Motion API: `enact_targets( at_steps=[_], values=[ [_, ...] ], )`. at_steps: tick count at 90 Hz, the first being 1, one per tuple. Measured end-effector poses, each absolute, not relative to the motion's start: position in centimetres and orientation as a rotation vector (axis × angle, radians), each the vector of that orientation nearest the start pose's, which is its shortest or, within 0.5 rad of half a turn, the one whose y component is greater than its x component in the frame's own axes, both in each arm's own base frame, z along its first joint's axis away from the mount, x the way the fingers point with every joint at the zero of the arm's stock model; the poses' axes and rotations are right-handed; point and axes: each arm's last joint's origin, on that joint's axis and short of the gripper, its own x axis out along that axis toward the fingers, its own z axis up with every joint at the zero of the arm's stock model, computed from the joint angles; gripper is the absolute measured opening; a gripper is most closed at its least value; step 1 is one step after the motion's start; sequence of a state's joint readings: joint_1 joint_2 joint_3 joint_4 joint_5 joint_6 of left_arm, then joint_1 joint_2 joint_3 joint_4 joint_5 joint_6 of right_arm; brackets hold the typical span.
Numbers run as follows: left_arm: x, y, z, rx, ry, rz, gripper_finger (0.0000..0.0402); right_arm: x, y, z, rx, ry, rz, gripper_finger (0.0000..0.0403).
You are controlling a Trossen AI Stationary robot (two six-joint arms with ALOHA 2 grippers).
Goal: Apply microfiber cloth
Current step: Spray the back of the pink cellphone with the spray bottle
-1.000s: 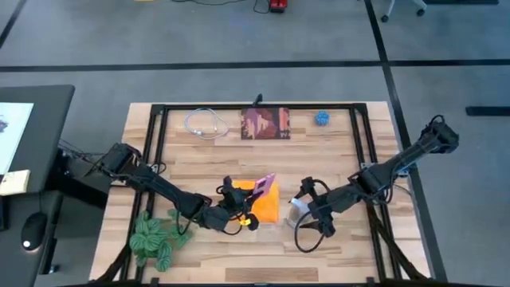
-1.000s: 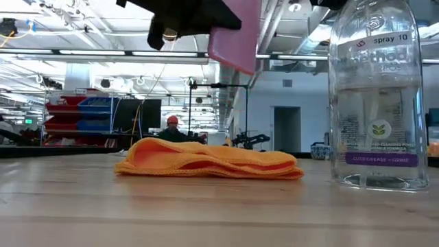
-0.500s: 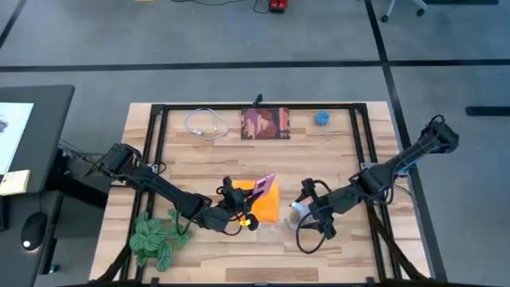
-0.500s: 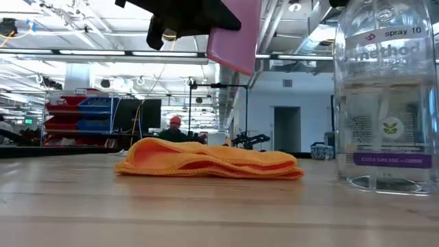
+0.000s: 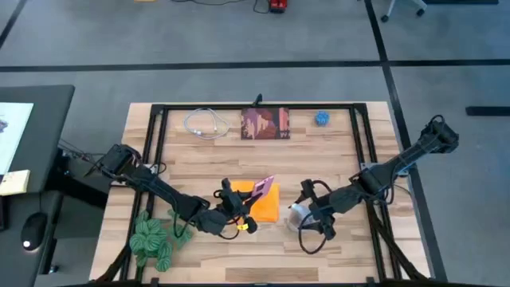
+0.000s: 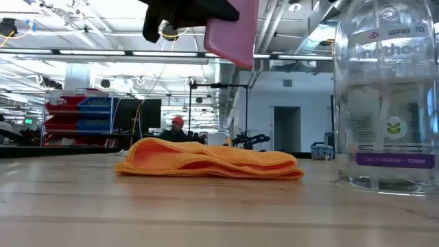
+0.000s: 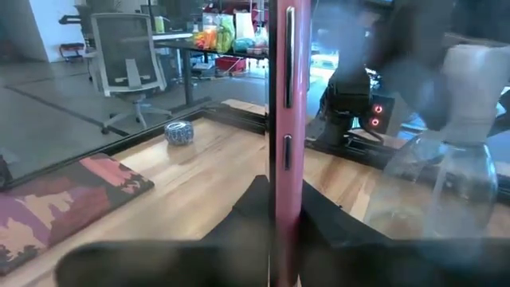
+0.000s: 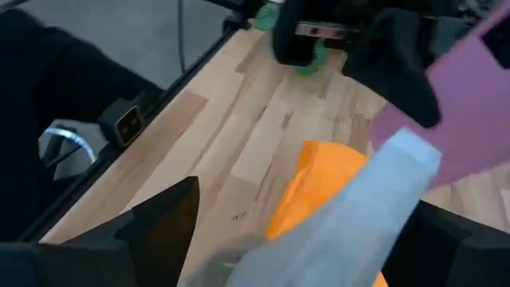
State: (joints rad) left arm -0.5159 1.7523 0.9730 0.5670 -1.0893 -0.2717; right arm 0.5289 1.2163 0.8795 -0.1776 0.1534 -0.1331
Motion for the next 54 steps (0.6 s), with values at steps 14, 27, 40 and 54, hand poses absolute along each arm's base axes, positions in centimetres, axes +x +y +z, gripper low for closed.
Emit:
enact_targets(
  at_steps=[14,27,40,54],
  values=[
    [32.9,-15.7,21.7,-0.093,0.078,0.576,0.0005,22.9,13.0,27.9,-0.390,0.444,0.464,0.0311],
    [32.9,-15.7,21.6,-0.085,0.086,0.574,0.0007,23.0,12.8,27.9,-0.383,0.453,0.455,0.0311],
    [32.9,-15.7,21.5,-0.076,0.095,0.574,0.0007,22.7,12.5,27.6,-0.305,0.518,0.365,0.0311],
    [32.8,-15.7,21.4,-0.070,0.102,0.574,0.0008,22.0,12.9,27.7,-0.205,0.582,0.230,0.0310]
  ],
)
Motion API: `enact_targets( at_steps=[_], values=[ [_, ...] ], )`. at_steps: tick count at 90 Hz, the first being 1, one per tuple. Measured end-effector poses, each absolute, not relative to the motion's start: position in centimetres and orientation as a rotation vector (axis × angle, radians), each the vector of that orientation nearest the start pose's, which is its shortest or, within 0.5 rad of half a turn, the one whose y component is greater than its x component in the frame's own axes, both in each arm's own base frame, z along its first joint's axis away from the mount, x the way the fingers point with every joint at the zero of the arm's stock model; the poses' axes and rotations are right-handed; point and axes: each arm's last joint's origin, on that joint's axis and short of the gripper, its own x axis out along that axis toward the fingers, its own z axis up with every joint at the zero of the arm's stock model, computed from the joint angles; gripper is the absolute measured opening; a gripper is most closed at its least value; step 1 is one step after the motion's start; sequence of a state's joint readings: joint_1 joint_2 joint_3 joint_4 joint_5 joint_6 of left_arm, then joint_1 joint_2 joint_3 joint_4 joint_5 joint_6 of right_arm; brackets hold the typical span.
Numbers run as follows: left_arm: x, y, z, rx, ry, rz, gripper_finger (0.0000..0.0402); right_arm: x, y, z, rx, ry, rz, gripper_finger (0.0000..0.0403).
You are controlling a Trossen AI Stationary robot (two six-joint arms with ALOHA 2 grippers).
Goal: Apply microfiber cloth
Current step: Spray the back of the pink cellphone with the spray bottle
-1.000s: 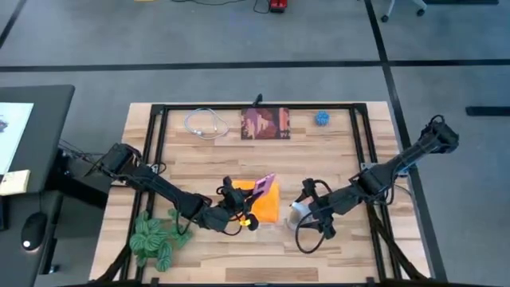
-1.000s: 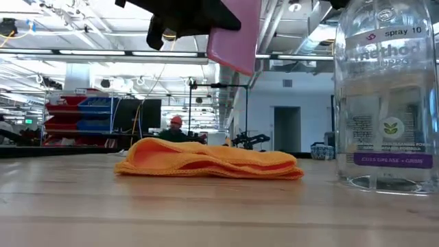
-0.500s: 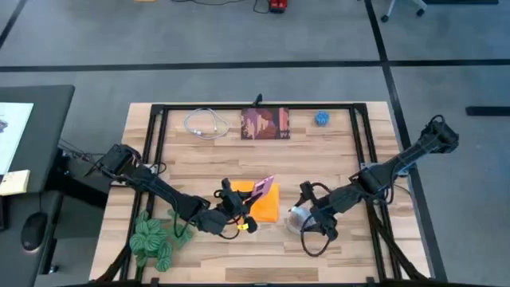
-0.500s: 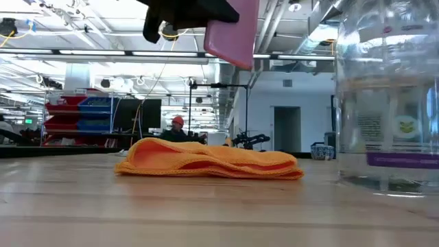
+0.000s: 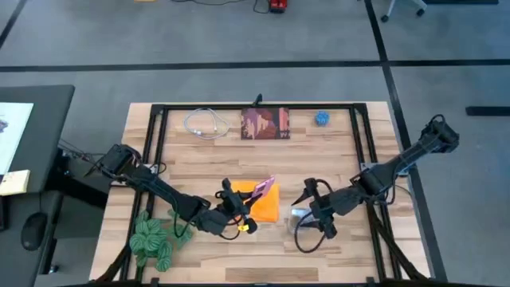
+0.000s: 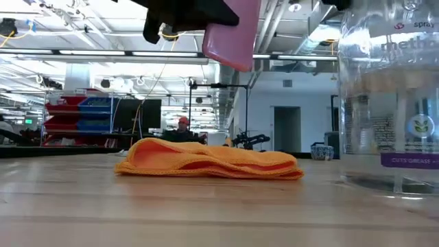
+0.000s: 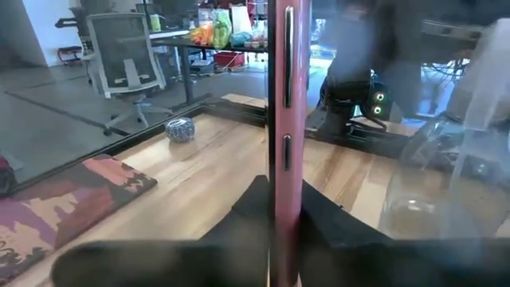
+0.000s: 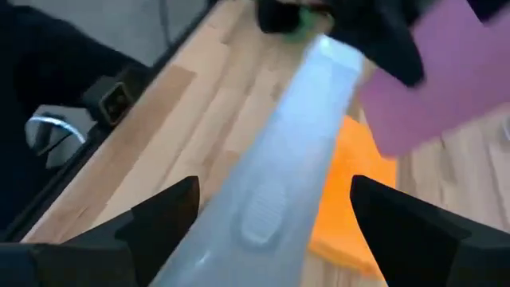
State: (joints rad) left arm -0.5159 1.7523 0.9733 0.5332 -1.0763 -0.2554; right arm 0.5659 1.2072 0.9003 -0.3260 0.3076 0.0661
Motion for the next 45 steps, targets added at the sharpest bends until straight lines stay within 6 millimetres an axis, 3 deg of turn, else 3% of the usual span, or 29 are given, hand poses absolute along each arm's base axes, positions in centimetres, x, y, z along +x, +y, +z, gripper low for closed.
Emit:
enact_targets(
  at_steps=[17,34,45],
  values=[
    [32.8,-15.7,21.4,-0.068,0.105,0.574,0.0008,21.1,13.6,28.1,-0.102,0.617,0.055,0.0260],
    [32.8,-15.7,21.3,-0.069,0.106,0.569,0.0009,20.3,13.8,28.5,-0.002,0.641,-0.057,0.0116],
    [32.8,-15.7,21.3,-0.067,0.109,0.568,0.0009,19.5,13.8,28.6,0.068,0.632,-0.202,0.0115]
  ],
)
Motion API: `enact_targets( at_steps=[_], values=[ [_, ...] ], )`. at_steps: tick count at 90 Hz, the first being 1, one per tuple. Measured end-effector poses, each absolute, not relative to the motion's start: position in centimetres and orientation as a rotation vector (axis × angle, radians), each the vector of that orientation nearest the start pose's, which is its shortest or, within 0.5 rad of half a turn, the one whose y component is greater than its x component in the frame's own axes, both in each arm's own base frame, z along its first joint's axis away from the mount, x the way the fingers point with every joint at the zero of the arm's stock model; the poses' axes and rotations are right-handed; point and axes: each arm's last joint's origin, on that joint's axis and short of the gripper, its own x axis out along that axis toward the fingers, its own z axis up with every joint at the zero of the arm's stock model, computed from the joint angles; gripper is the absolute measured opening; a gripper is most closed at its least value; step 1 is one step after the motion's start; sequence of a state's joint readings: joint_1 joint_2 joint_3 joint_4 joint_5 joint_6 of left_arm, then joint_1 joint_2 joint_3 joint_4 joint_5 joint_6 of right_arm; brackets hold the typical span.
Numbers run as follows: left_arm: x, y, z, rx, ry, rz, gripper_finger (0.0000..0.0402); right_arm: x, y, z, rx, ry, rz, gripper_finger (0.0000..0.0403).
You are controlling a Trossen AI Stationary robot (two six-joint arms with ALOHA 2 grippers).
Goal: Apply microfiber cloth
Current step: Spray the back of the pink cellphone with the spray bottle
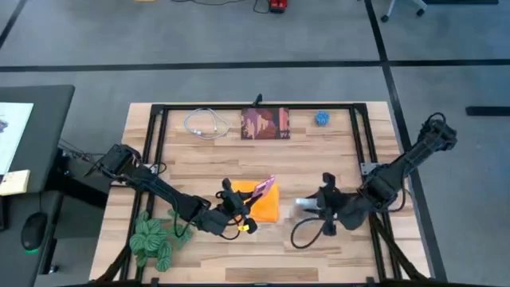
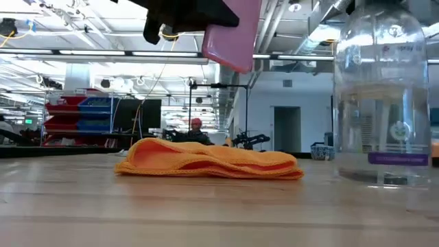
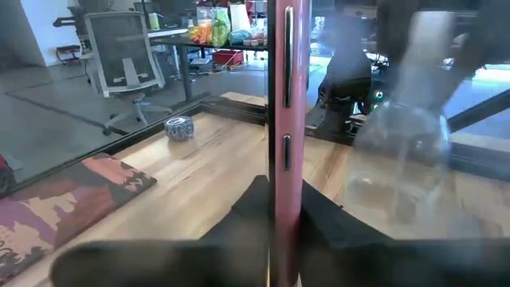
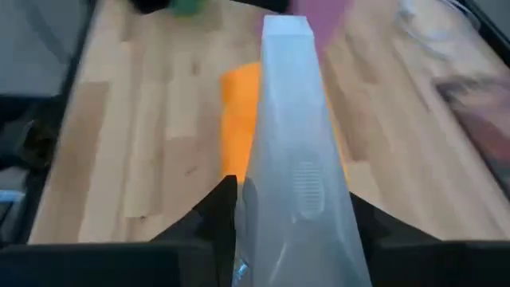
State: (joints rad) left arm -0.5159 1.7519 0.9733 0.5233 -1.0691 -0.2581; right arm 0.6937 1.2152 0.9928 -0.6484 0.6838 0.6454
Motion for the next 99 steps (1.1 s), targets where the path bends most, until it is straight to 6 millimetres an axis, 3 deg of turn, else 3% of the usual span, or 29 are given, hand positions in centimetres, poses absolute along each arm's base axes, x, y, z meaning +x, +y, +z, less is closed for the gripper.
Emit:
enact_targets(
  at_steps=[21,49,86,92,99],
  values=[
    [32.8,-15.7,21.1,-0.058,0.122,0.569,0.0009,18.5,14.6,29.8,0.205,0.624,-0.446,0.0115],
    [32.7,-15.7,21.0,-0.050,0.136,0.570,0.0009,21.5,18.5,29.3,0.251,0.701,-0.446,0.0115],
    [32.4,-16.1,20.6,-0.007,0.174,0.559,0.0009,23.5,23.0,29.0,0.335,0.669,-0.481,0.0115],
    [32.4,-16.2,20.6,-0.005,0.174,0.555,0.0009,24.0,23.5,28.9,0.285,0.683,-0.450,0.0135],
    [32.3,-16.2,20.5,0.004,0.182,0.555,0.0009,24.4,24.0,29.0,0.221,0.709,-0.392,0.0190]
  ],
)
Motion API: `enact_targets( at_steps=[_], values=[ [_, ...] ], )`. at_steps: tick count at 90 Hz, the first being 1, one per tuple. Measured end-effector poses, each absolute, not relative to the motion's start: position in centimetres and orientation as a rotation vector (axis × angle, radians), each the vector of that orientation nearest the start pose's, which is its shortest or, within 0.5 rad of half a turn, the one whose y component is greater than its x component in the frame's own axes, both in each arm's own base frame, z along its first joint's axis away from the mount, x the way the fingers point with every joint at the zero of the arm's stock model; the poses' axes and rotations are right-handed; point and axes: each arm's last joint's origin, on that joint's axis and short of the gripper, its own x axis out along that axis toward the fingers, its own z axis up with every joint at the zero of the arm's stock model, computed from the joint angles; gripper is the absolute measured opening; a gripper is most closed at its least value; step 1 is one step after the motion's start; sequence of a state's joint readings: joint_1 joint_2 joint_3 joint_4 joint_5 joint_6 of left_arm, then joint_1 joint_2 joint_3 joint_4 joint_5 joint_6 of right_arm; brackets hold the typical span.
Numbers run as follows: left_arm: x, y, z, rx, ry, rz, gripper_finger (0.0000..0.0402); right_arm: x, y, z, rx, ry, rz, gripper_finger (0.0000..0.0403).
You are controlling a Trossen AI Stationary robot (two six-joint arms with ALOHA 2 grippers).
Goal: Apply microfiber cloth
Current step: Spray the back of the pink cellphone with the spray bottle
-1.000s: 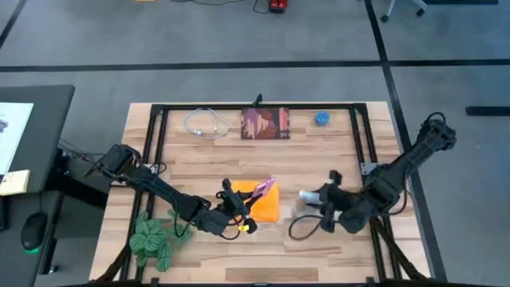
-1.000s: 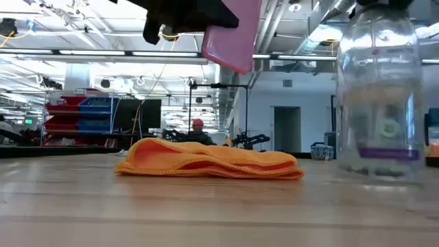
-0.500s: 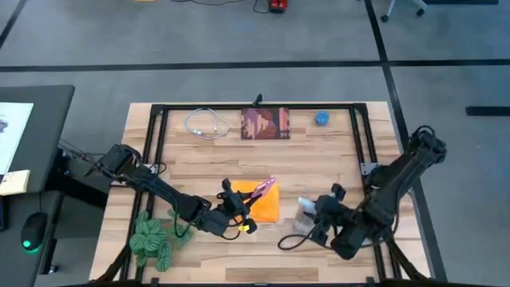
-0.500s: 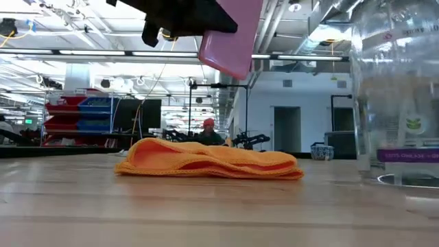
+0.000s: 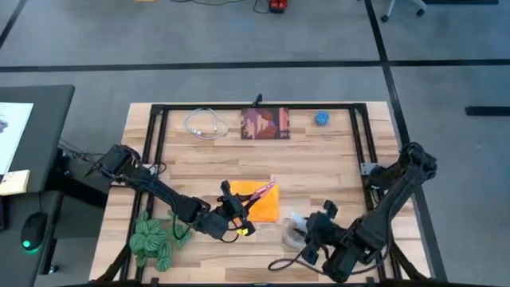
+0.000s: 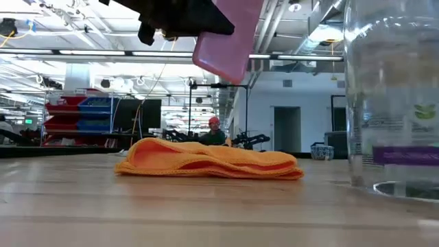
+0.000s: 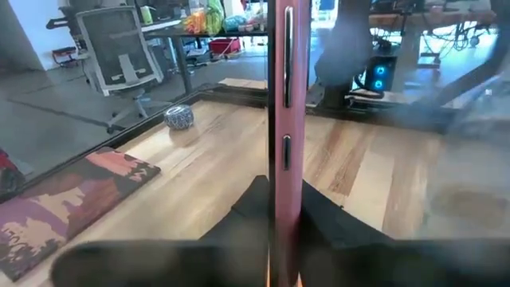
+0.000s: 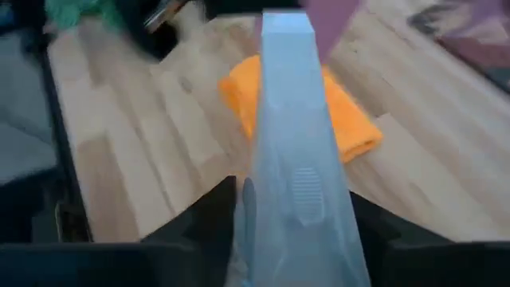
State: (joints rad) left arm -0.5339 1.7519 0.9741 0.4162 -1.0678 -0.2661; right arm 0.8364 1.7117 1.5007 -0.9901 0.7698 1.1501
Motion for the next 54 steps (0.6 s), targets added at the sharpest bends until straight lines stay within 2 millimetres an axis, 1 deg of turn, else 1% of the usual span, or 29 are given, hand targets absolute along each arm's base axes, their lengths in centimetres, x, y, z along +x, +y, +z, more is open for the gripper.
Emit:
enact_targets(
  at_steps=[5,13,18,23,34,45,54],
  values=[
    [32.3,-16.2,20.5,0.007,0.185,0.556,0.0009,24.5,24.1,29.0,0.176,0.739,-0.357,0.0233],
    [32.3,-16.2,20.4,0.007,0.187,0.557,0.0009,24.9,23.8,29.8,0.163,0.784,-0.299,0.0292],
    [32.3,-16.2,20.4,0.007,0.187,0.557,0.0009,25.0,23.5,30.3,0.167,0.823,-0.264,0.0317],
    [32.3,-16.2,20.4,0.007,0.187,0.556,0.0009,25.0,23.2,30.8,0.182,0.860,-0.233,0.0334],
    [32.3,-16.2,20.4,0.006,0.187,0.557,0.0009,24.6,23.2,31.0,0.197,0.923,-0.183,0.0341],
    [32.3,-16.2,20.4,0.003,0.185,0.555,0.0009,24.4,23.8,31.1,0.243,0.962,-0.109,0.0326],
    [32.3,-16.3,20.4,0.002,0.185,0.554,0.0009,24.5,24.2,31.3,0.271,0.949,-0.065,0.0314]
  ],
)
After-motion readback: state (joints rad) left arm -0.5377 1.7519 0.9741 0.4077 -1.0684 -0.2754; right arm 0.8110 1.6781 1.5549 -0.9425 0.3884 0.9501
